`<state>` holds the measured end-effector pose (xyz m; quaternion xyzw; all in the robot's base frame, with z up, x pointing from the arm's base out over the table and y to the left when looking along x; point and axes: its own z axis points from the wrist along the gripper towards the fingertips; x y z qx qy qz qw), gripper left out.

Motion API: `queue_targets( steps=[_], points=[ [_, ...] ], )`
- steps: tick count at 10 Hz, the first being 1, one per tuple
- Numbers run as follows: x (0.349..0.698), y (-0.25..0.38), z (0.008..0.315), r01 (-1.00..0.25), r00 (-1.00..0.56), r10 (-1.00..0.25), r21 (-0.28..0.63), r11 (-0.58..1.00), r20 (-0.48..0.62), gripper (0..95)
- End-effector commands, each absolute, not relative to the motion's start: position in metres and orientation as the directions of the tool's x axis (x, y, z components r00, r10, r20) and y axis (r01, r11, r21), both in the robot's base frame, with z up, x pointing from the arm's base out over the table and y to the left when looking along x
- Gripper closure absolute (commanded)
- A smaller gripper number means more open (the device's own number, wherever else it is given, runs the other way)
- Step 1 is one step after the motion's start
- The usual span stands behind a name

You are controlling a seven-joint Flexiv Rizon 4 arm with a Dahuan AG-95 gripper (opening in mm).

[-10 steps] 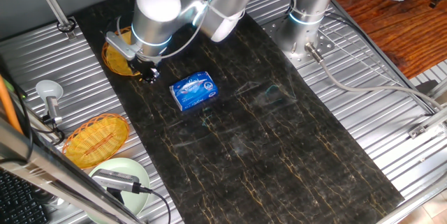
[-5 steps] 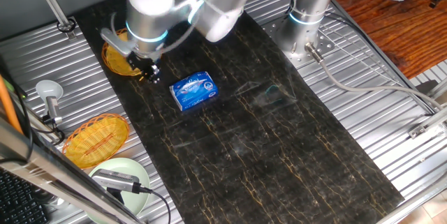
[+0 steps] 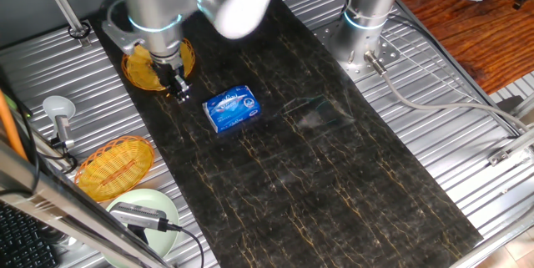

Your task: Use a clamp

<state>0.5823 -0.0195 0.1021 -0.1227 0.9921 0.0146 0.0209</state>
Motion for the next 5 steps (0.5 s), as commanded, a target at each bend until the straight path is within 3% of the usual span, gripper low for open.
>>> queue_targets(
  steps=[1,5],
  points=[
    [0.586,0.029,0.110,-0.140,-0.990,-0.141,0.179,0.974,-0.008,95.0],
    [0.590,0.075,0.096,-0.120,-0.991,-0.126,0.153,0.981,0.034,95.0]
  ],
)
